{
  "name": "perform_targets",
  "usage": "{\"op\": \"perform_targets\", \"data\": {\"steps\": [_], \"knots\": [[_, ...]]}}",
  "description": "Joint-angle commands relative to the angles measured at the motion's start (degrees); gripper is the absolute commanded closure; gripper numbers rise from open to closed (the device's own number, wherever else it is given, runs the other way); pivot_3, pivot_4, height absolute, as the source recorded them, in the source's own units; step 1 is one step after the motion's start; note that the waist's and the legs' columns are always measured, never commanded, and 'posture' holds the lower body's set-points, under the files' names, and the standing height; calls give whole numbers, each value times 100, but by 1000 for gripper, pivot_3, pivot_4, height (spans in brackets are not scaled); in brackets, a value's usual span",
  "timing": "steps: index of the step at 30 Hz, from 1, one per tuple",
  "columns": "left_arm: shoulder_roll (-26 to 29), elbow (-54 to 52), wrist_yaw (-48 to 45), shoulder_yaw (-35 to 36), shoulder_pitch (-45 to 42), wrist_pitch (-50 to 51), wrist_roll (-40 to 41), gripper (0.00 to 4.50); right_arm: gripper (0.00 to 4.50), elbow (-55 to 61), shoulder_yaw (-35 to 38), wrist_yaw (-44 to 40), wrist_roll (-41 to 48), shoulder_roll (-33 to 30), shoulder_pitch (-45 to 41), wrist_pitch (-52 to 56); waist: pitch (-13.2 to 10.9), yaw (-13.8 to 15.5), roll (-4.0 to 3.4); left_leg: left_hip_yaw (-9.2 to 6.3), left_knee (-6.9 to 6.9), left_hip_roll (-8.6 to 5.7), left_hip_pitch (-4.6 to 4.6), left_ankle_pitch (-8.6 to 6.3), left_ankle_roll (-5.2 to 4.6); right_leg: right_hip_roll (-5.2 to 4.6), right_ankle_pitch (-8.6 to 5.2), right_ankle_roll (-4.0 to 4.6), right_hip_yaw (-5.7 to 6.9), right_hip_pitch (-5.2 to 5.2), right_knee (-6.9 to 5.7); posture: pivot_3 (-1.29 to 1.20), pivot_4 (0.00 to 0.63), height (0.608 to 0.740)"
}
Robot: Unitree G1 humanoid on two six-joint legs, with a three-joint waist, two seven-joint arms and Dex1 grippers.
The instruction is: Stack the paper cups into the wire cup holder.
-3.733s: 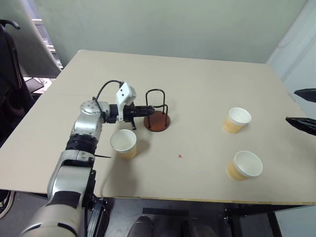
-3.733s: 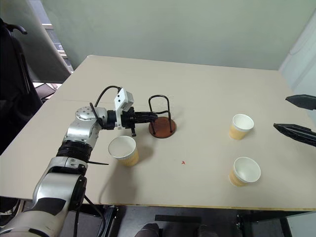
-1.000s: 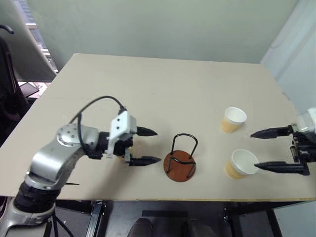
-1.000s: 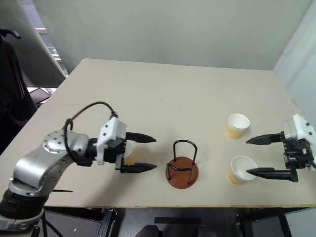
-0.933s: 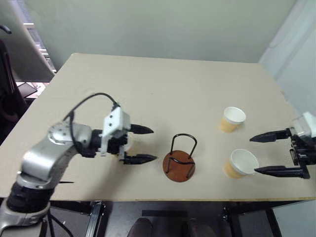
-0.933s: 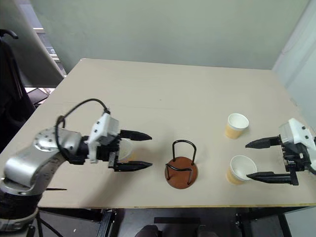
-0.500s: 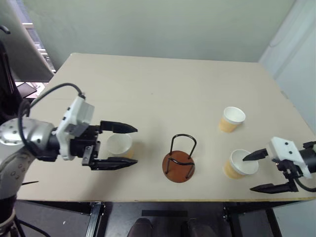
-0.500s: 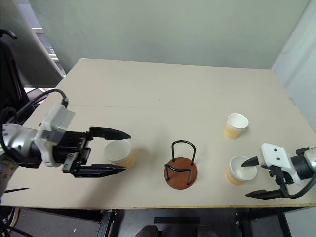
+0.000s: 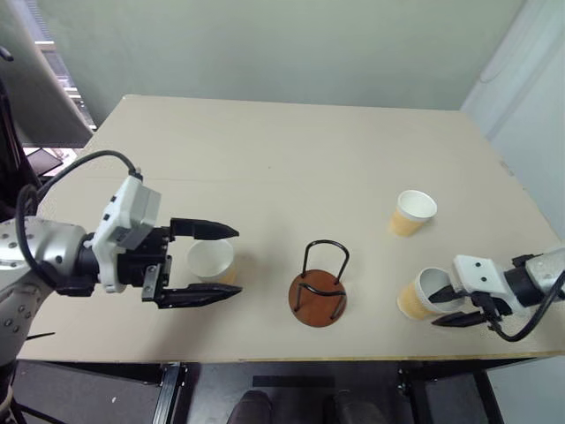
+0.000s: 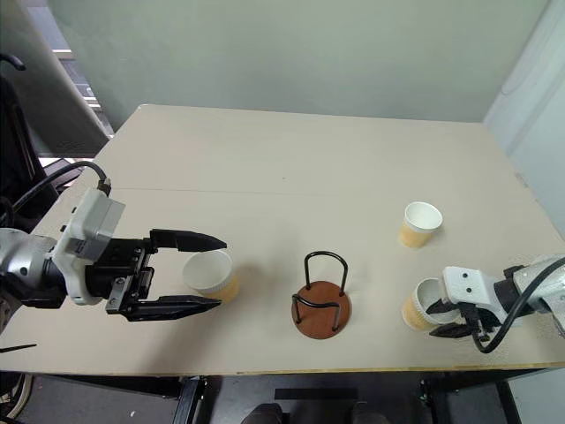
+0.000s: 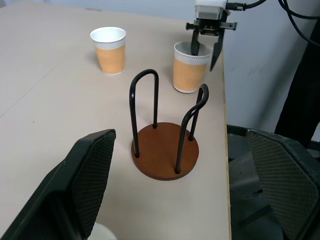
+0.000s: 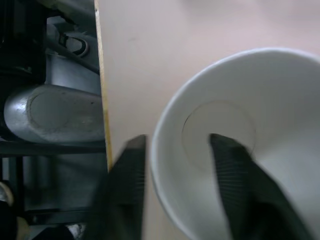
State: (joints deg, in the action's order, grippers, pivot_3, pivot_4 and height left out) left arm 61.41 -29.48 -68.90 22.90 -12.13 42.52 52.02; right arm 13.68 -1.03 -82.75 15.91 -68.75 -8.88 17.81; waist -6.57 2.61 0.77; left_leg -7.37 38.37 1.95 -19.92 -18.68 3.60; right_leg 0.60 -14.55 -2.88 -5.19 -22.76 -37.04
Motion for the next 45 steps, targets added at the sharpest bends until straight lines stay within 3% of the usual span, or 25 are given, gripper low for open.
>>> {"op": "perform_targets", "data": {"steps": [1,2,7,12,17,24,40,43,45], "knots": [[62,-120,28,180,25,-109,32,0,4283,123,117,-159,194,-63,-169,4,0,0,0,1,0,0,-1,0,1,0,0,0,1,0,0,0,150,740],[65,-115,31,180,28,-116,31,0,4465,181,166,-224,301,-72,-206,43,0,0,0,2,0,0,-1,0,1,-1,0,0,1,0,0,0,150,740],[117,-2,-7,174,52,-189,-82,0,4465,454,588,-564,1189,-120,-779,372,-1,-16,-2,7,-3,-1,-3,5,9,2,-1,2,-1,-4,0,0,150,740],[126,50,-7,65,43,-271,-148,0,4465,563,660,-474,2242,119,-2444,1172,-1,-65,-3,10,-4,-1,0,8,15,8,-3,6,-3,-6,-2,0,150,740],[98,110,-18,-80,-50,-345,-222,0,4465,576,222,-207,2570,811,-3633,1595,1,-87,1,0,-15,3,-3,10,18,15,-6,11,4,-19,-2,0,150,740],[81,-46,73,-56,-11,-294,-137,0,4465,529,-606,-400,1940,1384,-3645,1239,1,-73,2,-15,-17,5,-13,12,21,10,-4,8,5,-29,-4,0,150,740],[145,-345,305,198,332,-190,67,0,4465,536,-1098,-509,1371,1733,-3513,895,1,-81,1,-8,-16,6,-13,15,26,10,-3,10,4,-28,-13,0,150,740],[164,-354,307,201,332,-181,113,0,3844,516,-1125,-486,1286,1759,-3508,901,1,-81,1,-8,-16,6,-13,15,27,10,-3,10,4,-29,-12,0,150,740],[170,-353,308,196,326,-180,127,0,3152,542,-1125,-482,1271,1781,-3493,920,1,-81,1,-8,-16,6,-13,15,27,9,-3,10,4,-29,-12,0,150,740]]}}
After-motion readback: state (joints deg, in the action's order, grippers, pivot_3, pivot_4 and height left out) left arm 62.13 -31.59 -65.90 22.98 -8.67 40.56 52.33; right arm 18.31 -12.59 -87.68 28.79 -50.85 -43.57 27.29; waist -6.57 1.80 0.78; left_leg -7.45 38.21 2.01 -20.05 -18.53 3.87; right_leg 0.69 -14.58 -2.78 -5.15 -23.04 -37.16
